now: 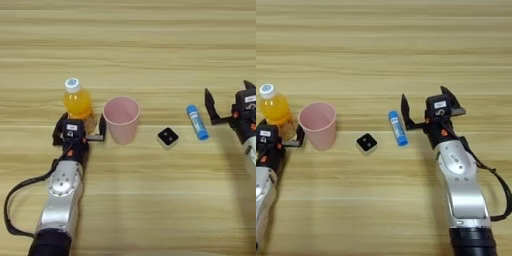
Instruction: Move the objects on the table
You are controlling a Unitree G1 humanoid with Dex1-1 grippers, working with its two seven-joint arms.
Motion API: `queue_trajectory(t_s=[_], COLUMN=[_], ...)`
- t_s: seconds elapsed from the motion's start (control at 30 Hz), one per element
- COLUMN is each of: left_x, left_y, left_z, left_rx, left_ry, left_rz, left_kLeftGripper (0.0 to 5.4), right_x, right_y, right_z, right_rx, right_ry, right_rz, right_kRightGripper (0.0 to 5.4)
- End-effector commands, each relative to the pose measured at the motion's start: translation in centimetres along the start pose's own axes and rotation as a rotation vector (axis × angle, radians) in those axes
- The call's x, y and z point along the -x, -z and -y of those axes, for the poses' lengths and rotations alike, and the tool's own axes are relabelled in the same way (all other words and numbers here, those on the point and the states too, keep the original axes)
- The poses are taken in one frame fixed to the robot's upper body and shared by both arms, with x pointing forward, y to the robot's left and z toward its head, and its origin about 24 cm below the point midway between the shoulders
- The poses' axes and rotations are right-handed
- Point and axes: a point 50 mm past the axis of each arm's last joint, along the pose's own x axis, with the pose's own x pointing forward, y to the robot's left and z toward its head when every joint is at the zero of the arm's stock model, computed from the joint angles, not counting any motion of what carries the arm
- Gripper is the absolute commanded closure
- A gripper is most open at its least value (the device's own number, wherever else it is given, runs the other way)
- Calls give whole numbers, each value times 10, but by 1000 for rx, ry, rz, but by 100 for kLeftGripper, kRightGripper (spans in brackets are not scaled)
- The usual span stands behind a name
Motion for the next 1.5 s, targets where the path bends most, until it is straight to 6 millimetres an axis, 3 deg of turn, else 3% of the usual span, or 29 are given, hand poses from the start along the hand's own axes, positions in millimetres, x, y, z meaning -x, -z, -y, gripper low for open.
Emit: queue_trajectory(t_s=[0.03, 0.87, 1.13, 1.5], left_x=[4, 12, 12, 13], left_y=[1, 2, 3, 3], left_z=[-1, -8, -7, -5], left_rx=[5, -4, -2, 0], left_ry=[-2, -46, -49, -47], left_rz=[-20, -32, -32, -33], left_kLeftGripper=[2, 2, 2, 2], right_x=[-1, 41, 38, 21], right_y=[0, 8, 4, 8], right_z=[-9, -73, -95, -110], right_rx=[-16, -19, -31, -30], right_ry=[-67, -647, -787, -818], right_rz=[3, -61, -59, -65], right_kRightGripper=[0, 0, 0, 0])
